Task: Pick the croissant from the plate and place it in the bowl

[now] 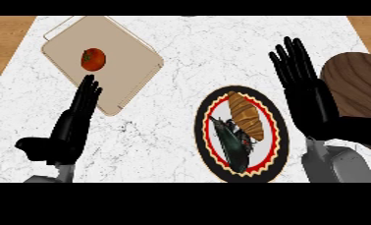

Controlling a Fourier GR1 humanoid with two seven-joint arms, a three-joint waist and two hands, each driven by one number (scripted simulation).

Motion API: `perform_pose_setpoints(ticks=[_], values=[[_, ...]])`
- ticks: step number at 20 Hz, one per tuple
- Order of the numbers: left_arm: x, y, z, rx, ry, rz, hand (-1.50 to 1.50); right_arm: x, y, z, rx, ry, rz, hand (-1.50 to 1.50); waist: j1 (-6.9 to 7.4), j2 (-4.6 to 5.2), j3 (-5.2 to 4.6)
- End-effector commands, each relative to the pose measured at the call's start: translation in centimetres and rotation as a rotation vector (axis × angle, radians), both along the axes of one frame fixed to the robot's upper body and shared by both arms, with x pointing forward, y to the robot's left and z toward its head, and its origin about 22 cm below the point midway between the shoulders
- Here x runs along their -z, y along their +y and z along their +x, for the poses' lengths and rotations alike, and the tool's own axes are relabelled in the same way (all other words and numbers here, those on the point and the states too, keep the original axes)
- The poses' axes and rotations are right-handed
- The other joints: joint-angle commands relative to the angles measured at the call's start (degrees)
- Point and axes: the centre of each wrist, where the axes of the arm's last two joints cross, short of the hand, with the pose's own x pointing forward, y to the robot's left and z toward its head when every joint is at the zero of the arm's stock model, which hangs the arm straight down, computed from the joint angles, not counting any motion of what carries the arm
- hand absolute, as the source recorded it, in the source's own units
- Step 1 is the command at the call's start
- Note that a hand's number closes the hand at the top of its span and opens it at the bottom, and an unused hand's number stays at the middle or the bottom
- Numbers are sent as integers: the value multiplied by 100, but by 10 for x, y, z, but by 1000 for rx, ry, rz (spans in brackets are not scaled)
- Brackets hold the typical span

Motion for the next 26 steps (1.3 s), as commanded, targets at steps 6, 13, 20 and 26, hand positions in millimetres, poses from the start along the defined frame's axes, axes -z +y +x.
perform_pose_setpoints(ticks=[6,13,20,26], values=[[-36,-17,23,268,-38,162,0,-6,-26,2,150,-100,-406,150,-23,-71,-37],[-10,-39,26,346,25,98,0,64,-14,8,220,-74,-674,-150,76,-46,-36],[-27,-47,27,359,35,110,0,14,-22,24,157,-69,-1182,-150,75,-84,-53],[-20,-49,29,362,35,96,0,-13,-10,35,-17,170,-1611,-150,151,-91,-83]])
